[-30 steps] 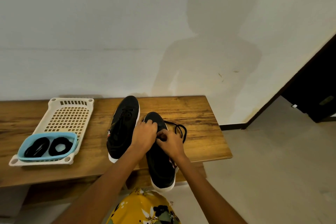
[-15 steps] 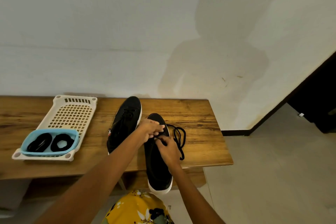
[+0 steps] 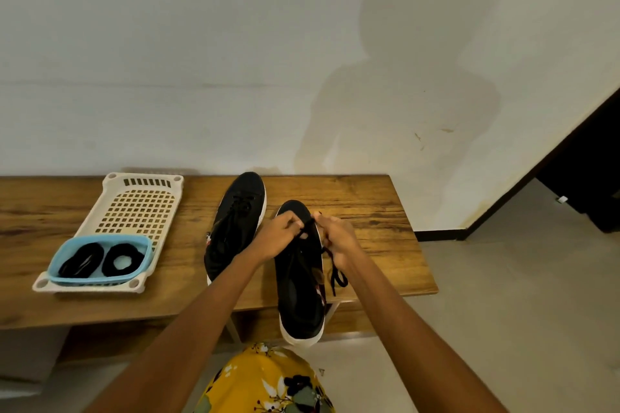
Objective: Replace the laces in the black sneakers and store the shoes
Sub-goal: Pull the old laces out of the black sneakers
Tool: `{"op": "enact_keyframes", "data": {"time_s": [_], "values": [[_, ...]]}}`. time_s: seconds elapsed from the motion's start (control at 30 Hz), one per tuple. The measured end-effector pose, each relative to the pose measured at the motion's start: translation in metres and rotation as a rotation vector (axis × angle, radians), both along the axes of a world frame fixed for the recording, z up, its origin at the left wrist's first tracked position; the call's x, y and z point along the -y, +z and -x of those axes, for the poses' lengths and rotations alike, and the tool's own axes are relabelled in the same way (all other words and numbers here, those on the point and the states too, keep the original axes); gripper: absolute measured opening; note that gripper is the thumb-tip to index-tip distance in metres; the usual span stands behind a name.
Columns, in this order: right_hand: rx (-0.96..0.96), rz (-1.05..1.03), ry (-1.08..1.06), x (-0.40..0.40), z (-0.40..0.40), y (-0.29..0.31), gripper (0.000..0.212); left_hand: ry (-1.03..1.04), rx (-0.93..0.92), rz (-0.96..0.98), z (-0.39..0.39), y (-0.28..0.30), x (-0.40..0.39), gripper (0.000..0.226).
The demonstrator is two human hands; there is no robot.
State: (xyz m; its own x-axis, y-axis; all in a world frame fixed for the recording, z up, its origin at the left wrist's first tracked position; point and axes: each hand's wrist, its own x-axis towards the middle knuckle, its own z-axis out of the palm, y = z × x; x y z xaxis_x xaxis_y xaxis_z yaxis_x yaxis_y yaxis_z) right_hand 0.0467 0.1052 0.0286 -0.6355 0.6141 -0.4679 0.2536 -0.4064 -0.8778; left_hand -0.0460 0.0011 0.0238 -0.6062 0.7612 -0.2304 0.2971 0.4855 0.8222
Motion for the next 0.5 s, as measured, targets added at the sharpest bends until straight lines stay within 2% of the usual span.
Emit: {"op": "enact_keyframes", "data": {"time_s": [0.07,0.13,0.2,0.27,0.37,0.43,0.5], "values": [[-0.062,0.114,-0.087,-0.003,0.002,-0.005,0.012,-0.108,-0.053,0.044,0.001,-0.001,-0.001,0.014],[-0.118,0.14,-0.093,0.005,0.001,-0.014,0.012,-0.166,-0.179,0.101,0.003,-0.003,-0.003,0.014],[-0.155,0.083,-0.018,0.014,-0.004,-0.024,0.016,-0.13,-0.261,0.119,0.006,-0.002,-0.005,0.012],[-0.117,-0.029,0.074,0.018,-0.007,-0.034,0.023,-0.001,-0.259,0.05,0.008,0.002,-0.006,0.013],[-0.01,-0.206,0.184,0.02,-0.011,-0.05,0.023,0.281,0.006,-0.203,0.001,0.02,-0.011,0.012],[0.039,-0.354,0.263,0.025,-0.013,-0.055,0.023,0.303,0.255,-0.253,-0.003,0.037,-0.018,0.017],[0.065,-0.502,0.324,0.029,-0.012,-0.058,0.023,0.237,0.465,-0.195,-0.003,0.056,-0.024,0.019]]}}
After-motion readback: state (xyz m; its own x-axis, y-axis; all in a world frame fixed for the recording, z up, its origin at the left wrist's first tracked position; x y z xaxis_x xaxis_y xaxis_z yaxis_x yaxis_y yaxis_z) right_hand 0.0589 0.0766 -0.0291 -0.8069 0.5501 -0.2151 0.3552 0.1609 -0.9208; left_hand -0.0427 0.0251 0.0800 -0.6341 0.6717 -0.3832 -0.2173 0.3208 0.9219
